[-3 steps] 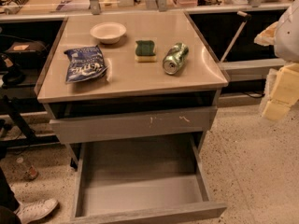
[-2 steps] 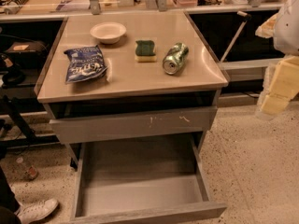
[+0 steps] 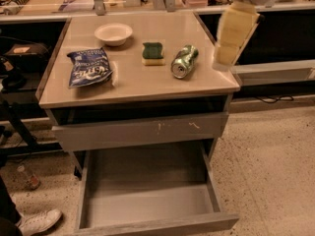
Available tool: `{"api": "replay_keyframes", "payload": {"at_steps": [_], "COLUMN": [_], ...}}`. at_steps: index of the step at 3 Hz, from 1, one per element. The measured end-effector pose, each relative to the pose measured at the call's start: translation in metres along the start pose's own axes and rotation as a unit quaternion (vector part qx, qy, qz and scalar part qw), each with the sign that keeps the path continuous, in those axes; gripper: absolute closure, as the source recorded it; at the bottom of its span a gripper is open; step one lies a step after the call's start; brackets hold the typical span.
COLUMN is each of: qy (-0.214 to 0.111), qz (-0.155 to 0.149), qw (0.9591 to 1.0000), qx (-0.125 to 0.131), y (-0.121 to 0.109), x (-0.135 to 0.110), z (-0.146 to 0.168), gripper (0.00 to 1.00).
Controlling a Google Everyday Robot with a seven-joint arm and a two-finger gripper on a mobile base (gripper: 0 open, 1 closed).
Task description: Place sponge into middle drawer
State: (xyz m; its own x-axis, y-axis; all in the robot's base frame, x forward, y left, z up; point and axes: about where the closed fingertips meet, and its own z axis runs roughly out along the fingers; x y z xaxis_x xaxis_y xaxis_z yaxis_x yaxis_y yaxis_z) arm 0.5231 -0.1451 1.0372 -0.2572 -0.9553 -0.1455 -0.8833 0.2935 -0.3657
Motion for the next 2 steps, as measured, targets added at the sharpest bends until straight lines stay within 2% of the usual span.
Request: {"api": "replay_keyframes", "payload": {"at_steps": [1,2], "qy": [-0.002,-0.029], "qz": [-0.014,-0.036], "qw": [0.9995,0.998], "qx": [0.027,0.043], "y": [-0.039,-0.044], "x": [-0.066,-0.105], "z": [0.006,0.002], "gripper": [0.0,0.0]}}
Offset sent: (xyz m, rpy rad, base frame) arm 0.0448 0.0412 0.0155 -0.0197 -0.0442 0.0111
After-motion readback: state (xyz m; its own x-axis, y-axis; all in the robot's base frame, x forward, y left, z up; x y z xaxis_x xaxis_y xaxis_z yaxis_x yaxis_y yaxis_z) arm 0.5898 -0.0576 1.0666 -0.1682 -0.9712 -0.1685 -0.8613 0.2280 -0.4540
